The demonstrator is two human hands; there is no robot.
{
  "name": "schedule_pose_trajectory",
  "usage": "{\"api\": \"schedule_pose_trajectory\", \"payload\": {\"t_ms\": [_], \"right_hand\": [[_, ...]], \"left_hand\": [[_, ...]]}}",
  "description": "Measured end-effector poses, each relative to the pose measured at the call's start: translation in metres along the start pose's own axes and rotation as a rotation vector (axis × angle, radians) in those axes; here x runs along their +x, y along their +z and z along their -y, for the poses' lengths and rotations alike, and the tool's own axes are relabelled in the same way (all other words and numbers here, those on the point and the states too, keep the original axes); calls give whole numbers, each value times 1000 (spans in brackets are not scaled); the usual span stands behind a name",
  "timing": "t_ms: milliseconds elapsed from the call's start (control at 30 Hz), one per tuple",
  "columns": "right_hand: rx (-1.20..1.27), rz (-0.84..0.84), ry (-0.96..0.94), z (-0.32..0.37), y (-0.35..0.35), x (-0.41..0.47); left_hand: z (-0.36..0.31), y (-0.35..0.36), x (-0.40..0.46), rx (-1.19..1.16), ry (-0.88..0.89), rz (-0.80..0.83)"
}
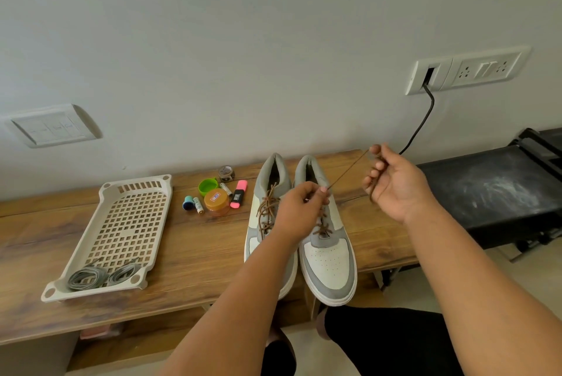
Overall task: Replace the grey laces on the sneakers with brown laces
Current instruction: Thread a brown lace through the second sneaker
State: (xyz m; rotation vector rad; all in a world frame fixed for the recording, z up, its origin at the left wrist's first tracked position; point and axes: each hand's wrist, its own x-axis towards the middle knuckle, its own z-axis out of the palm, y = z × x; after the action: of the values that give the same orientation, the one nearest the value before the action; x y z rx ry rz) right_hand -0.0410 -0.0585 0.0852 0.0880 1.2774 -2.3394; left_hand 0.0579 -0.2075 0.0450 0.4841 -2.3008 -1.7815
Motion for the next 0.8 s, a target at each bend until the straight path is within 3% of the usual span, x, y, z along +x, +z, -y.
{"api": "schedule_pose_trajectory", "payload": {"t_ms": [67, 133, 200, 300, 433, 600, 800], "right_hand": [[-113, -121, -79, -3, -4, 4], [-558, -163, -184, -7, -7, 5], [-1039, -54, -288, -15, -6, 5], [-1343, 194, -324, -23, 10, -4], [-1486, 244, -425, -25, 22, -15], [-1459, 253, -381, -26, 21, -14], [-1335, 185, -300, -25, 2, 1]], "left_hand": [[-3, -3, 2, -231, -108, -5], [-5, -6, 3, -274, -138, -26], [-4, -7, 5, -57, -24, -75], [2, -7, 9, 328, 278, -131], [-1, -9, 10, 424, 243, -58], [0, -22, 10, 381, 130, -26], [-1, -39, 9, 226, -34, -296]]}}
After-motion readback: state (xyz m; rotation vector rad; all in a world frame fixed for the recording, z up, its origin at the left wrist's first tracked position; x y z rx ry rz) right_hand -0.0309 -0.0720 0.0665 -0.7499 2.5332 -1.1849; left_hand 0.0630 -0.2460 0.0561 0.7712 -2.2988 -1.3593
